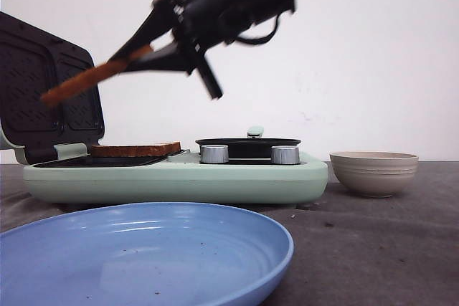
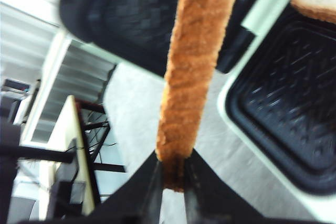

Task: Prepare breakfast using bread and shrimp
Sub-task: 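Carry the bread with the right gripper and lay it in the sandwich maker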

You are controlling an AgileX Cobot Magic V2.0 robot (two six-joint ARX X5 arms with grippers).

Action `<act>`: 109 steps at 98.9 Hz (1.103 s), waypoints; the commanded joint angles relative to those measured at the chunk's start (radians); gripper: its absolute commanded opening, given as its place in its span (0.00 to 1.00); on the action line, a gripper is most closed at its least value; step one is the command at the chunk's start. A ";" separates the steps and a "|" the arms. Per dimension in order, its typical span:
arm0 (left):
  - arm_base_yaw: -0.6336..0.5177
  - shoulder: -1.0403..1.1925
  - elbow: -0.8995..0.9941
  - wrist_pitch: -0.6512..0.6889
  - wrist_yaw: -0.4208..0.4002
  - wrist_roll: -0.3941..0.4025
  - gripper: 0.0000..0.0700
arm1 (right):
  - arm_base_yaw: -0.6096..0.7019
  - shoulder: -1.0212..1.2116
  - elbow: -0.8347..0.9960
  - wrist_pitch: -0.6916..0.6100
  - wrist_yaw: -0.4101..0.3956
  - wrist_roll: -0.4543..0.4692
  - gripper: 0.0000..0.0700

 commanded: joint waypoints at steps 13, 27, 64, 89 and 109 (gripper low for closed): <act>-0.003 0.004 0.006 0.007 -0.007 0.002 0.62 | 0.023 0.092 0.058 0.003 0.039 0.050 0.00; -0.003 0.004 0.006 0.007 -0.007 0.002 0.62 | 0.029 0.117 0.058 -0.017 0.052 0.064 0.00; -0.003 0.004 0.006 0.009 -0.007 0.003 0.62 | 0.038 0.128 0.058 -0.100 0.132 0.040 0.06; -0.003 0.004 0.006 0.009 -0.007 0.002 0.62 | 0.036 0.128 0.058 -0.098 0.130 0.017 0.41; -0.003 0.004 0.006 0.008 -0.007 0.003 0.62 | 0.029 0.127 0.077 -0.121 0.125 0.008 0.41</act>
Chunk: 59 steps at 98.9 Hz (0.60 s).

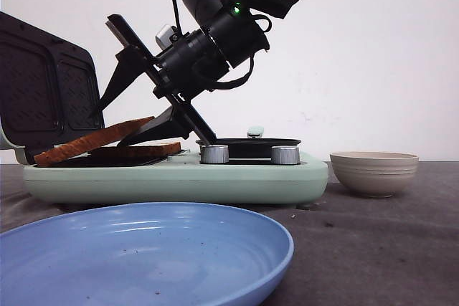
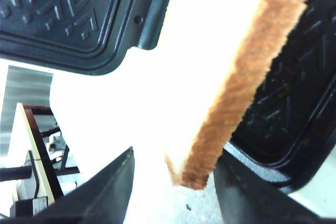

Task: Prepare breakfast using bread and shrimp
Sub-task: 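Carry the bread with the right gripper and lay it in the sandwich maker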

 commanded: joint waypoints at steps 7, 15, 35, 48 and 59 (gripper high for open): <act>-0.003 0.004 0.006 0.008 -0.007 0.003 0.62 | -0.005 0.021 0.047 -0.036 0.003 -0.035 0.41; -0.003 0.004 0.006 0.008 -0.007 0.003 0.62 | -0.011 0.021 0.071 -0.095 0.004 -0.059 0.41; -0.003 0.004 0.006 0.008 -0.006 0.003 0.62 | -0.014 0.021 0.127 -0.218 0.035 -0.127 0.41; -0.003 0.004 0.006 0.008 -0.007 0.003 0.62 | -0.014 0.021 0.147 -0.280 0.022 -0.151 0.41; -0.003 0.004 0.006 0.008 -0.007 0.003 0.62 | -0.011 0.021 0.148 -0.292 0.028 -0.173 0.41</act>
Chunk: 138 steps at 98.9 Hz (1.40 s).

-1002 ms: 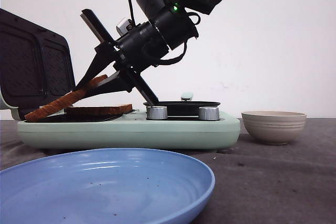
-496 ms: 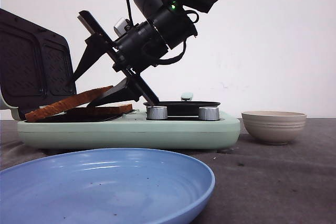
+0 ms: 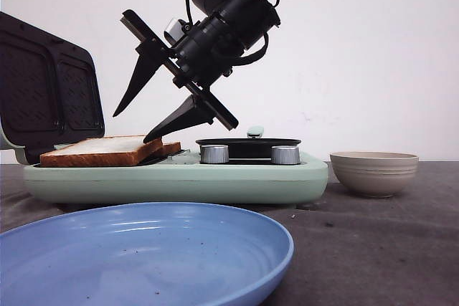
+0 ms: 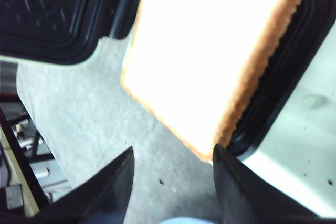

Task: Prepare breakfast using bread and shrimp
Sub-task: 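Carry the bread with the right gripper and lay it in the sandwich maker, then open the right gripper and raise it away from the appliance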

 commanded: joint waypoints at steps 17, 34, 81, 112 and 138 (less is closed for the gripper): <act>-0.003 0.004 0.006 0.008 -0.006 0.003 0.62 | 0.011 0.015 0.031 0.005 0.020 -0.047 0.41; -0.003 0.004 0.006 0.006 -0.006 0.003 0.62 | 0.010 -0.033 0.051 0.003 0.060 -0.094 0.41; -0.003 0.004 0.006 0.004 -0.006 0.002 0.62 | -0.004 -0.373 0.051 -0.100 0.354 -0.358 0.41; -0.003 0.004 0.006 0.003 -0.006 0.003 0.62 | -0.008 -0.547 0.050 -0.188 0.503 -0.480 0.40; -0.003 0.004 0.006 0.003 -0.006 0.002 0.62 | -0.047 -0.631 -0.016 -0.183 0.509 -0.481 0.39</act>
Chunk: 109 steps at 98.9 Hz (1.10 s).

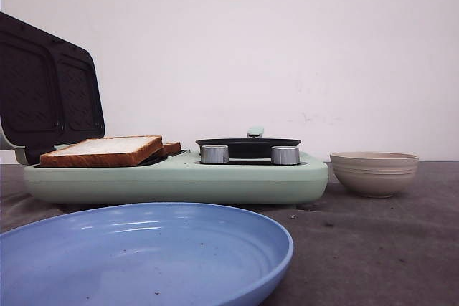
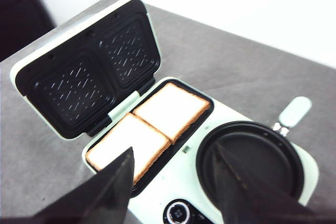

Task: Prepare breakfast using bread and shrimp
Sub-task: 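Open the right gripper and raise it away from the appliance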

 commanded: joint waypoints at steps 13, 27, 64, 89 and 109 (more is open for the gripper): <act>-0.003 0.004 0.006 0.004 -0.006 0.002 0.62 | -0.012 -0.100 -0.150 0.109 0.003 -0.011 0.39; -0.003 0.004 0.006 0.005 -0.006 0.002 0.62 | -0.019 -0.212 -0.326 0.204 0.005 -0.011 0.38; -0.003 0.004 0.006 0.004 -0.009 0.002 0.62 | -0.046 -0.515 -0.740 0.291 0.006 0.006 0.38; -0.003 0.004 0.006 0.004 -0.008 0.001 0.62 | -0.048 -0.690 -0.917 0.288 0.048 0.068 0.38; -0.003 0.004 0.006 0.010 0.007 -0.063 0.62 | -0.048 -0.757 -0.970 0.259 0.050 0.079 0.38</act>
